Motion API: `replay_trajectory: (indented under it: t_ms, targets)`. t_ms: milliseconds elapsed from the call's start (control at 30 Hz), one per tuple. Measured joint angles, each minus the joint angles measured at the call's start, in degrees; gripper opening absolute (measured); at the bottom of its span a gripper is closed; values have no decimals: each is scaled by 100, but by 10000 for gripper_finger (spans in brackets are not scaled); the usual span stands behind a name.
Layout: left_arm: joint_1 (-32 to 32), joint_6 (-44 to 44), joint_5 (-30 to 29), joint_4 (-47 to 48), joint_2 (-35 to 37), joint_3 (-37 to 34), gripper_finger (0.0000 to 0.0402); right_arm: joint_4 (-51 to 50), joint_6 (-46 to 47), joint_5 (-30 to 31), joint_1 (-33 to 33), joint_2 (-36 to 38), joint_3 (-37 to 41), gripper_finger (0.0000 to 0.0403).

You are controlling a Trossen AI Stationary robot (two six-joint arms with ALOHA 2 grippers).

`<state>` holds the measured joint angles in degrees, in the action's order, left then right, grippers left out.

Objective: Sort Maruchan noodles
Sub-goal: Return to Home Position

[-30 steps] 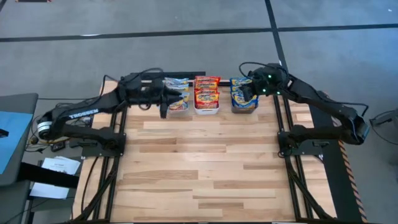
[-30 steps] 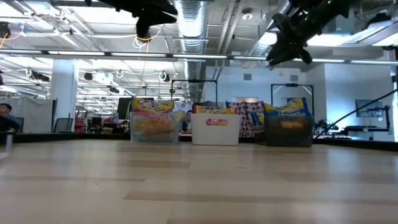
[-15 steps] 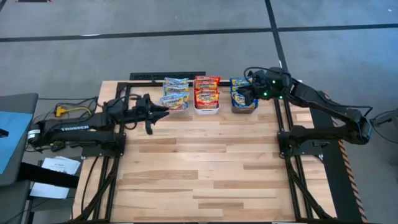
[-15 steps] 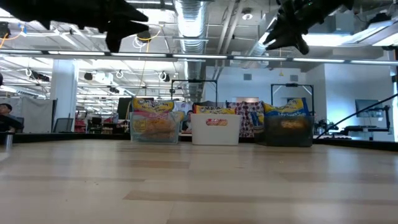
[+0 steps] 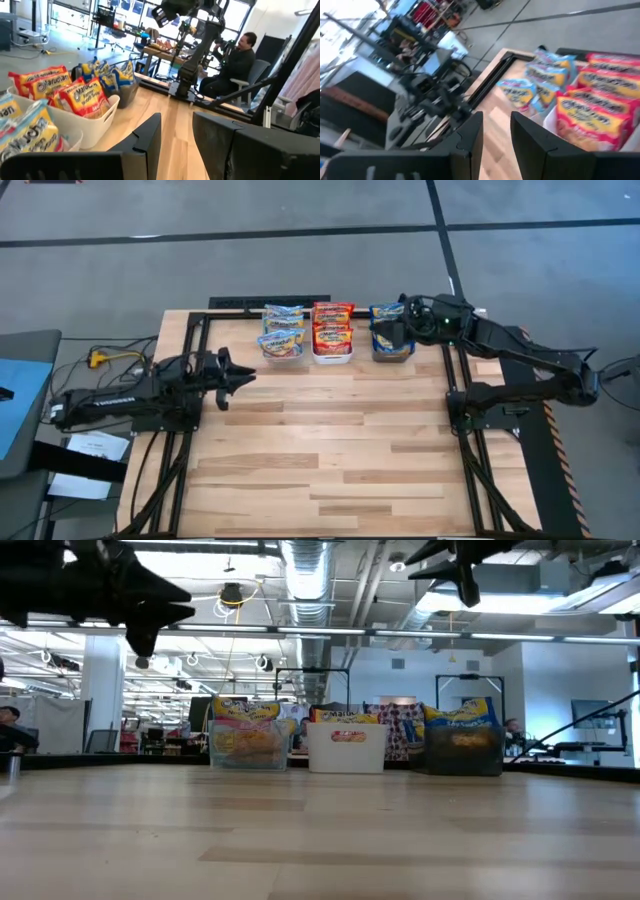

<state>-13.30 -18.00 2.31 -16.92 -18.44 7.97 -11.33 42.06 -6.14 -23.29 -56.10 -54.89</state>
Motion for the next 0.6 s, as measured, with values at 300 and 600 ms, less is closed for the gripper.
replay_trajectory:
  t_ms: [300,600]
  targets:
    - [0,362,-291,535,771,-652,100,117,147,2,705,-2,0,123]
    - [-2,490,-428,1091,874,-734,100,90,-729,1,943,421,0,123]
